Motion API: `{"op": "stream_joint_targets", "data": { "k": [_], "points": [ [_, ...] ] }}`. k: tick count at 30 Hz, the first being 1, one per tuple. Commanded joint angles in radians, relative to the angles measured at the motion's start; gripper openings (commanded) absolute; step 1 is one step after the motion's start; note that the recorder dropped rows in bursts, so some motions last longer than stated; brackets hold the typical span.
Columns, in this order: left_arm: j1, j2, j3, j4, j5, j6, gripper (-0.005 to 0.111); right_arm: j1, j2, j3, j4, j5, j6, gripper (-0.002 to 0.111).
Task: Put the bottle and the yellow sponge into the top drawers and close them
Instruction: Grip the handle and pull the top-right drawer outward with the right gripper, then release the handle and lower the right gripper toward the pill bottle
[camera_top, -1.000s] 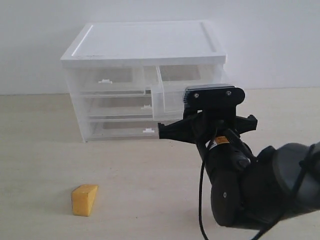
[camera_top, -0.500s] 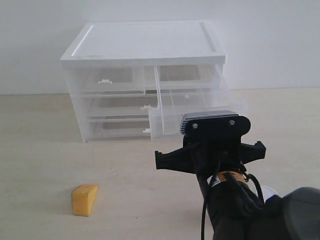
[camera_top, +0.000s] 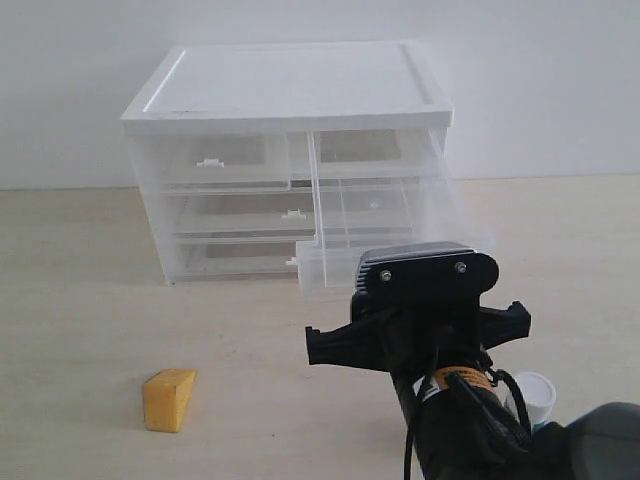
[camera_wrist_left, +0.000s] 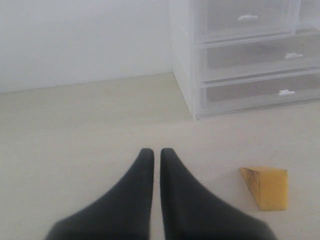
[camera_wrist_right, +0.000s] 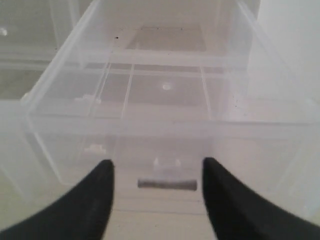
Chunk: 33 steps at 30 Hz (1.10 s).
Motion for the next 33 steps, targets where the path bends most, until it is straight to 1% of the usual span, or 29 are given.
{"op": "stream_joint_targets", "data": {
  "k": [1, 8, 10, 12, 17, 19, 21, 24, 27, 28, 29, 30, 32, 33],
  "points": [
    [0.002, -0.004, 0.004, 0.001, -0.008, -0.001, 0.004, 0.004, -0.008, 0.006, -0.015, 0.026, -0.018, 0.079],
    [0.002, -0.004, 0.004, 0.001, -0.008, -0.001, 0.004, 0.004, -0.044, 0.006, -0.007, 0.153, -0.056, 0.078],
    [0.002, -0.004, 0.004, 0.001, -0.008, -0.001, 0.004, 0.004, -0.078, 0.006, 0.04, 0.203, -0.098, 0.078],
    [0.002, -0.004, 0.004, 0.001, -0.008, -0.001, 0.004, 0.004, -0.119, 0.006, 0.096, 0.281, -0.165, 0.078],
    [0.002, -0.004, 0.004, 0.001, -0.008, -0.001, 0.004, 0.004, -0.224, 0.006, 0.15, 0.501, -0.356, 0.078],
    [0.002, -0.004, 0.004, 0.001, -0.008, -0.001, 0.004, 0.004, -0.263, 0.006, 0.231, 0.553, -0.462, 0.074],
    [0.002, -0.004, 0.004, 0.001, -0.008, -0.001, 0.004, 0.004, -0.301, 0.006, 0.322, 0.617, -0.606, 0.067],
    [0.002, -0.004, 0.004, 0.001, -0.008, -0.001, 0.004, 0.004, -0.361, 0.006, 0.482, 0.757, -0.875, 0.05],
    [0.002, -0.004, 0.004, 0.001, -0.008, -0.001, 0.004, 0.004, -0.43, 0.006, 0.709, 0.876, -1.146, 0.024],
    [0.002, -0.004, 0.004, 0.001, -0.008, -0.001, 0.004, 0.004, -0.453, 0.006, 0.72, 0.885, -1.238, 0.014],
    [0.002, -0.004, 0.004, 0.001, -0.008, -0.001, 0.004, 0.004, -0.478, 0.014, 0.72, 0.884, -1.252, 0.005],
    [0.002, -0.004, 0.004, 0.001, -0.008, -0.001, 0.004, 0.004, -0.496, 0.016, 0.72, 0.877, -1.247, -0.001],
    [0.002, -0.004, 0.004, 0.001, -0.008, -0.001, 0.004, 0.004, -0.539, 0.016, 0.72, 0.852, -1.264, 0.001],
    [0.002, -0.004, 0.004, 0.001, -0.008, -0.001, 0.004, 0.004, -0.554, 0.016, 0.72, 0.863, -1.309, 0.001]
  ]
}}
